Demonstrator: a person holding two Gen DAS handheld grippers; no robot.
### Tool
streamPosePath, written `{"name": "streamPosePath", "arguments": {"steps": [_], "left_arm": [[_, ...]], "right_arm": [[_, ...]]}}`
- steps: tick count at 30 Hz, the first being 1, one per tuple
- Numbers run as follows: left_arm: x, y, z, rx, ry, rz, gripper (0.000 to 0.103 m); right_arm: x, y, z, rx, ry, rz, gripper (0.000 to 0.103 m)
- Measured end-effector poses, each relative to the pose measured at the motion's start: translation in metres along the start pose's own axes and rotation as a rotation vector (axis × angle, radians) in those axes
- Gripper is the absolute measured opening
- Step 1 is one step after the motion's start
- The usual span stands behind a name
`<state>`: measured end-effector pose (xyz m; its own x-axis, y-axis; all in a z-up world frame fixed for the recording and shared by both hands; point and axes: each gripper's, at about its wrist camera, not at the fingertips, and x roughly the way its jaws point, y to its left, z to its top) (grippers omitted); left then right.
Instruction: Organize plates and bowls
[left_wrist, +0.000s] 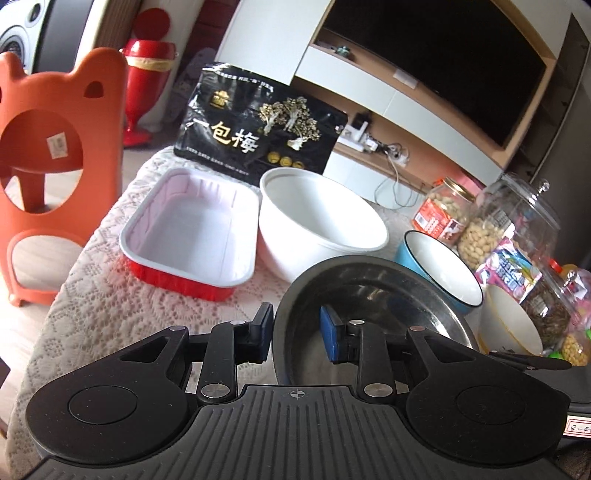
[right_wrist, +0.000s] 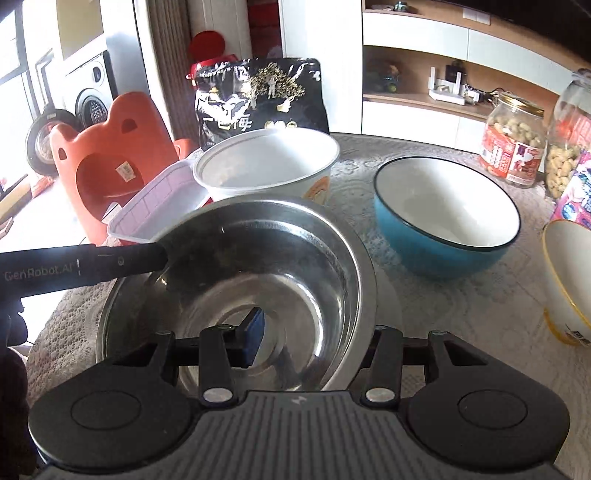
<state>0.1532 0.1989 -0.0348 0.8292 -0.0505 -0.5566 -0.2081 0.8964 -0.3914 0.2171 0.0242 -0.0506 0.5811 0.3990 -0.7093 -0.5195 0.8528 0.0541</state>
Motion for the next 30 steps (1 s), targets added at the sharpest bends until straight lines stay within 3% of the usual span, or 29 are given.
{"name": "streamPosePath", "arguments": {"steps": [4, 9, 13, 18, 22, 23, 30], "left_arm": [[-0.002, 0.010, -0.003, -0.014, -0.024, -0.013, 0.026], [-0.001, 0.012, -0.009, 0.034, -0.057, 0.087, 0.027], [0.002, 0.024, -0.010, -0.026, -0.024, 0.033, 0.027], [0.010, 0.030, -0.015, -0.079, 0.019, -0.007, 0.026], [0.012, 0.032, -0.016, -0.118, 0.027, -0.083, 0.025], [0.013, 0.032, -0.017, -0.124, 0.034, -0.101, 0.020], [0.014, 0.031, -0.018, -0.125, 0.036, -0.107, 0.020]], "right_arm": [[0.000, 0.008, 0.003, -0.032, -0.005, -0.034, 0.048], [-0.010, 0.002, 0.003, -0.017, -0.035, -0.048, 0.055], [-0.009, -0.006, 0.000, 0.022, -0.049, -0.107, 0.060], [-0.017, -0.012, -0.002, 0.041, -0.089, -0.112, 0.061], [-0.007, -0.016, -0.003, 0.058, -0.051, -0.109, 0.068], [-0.005, -0.016, -0.004, 0.061, -0.044, -0.111, 0.069], [0.014, -0.038, -0.008, 0.211, 0.089, -0.027, 0.070]]}}
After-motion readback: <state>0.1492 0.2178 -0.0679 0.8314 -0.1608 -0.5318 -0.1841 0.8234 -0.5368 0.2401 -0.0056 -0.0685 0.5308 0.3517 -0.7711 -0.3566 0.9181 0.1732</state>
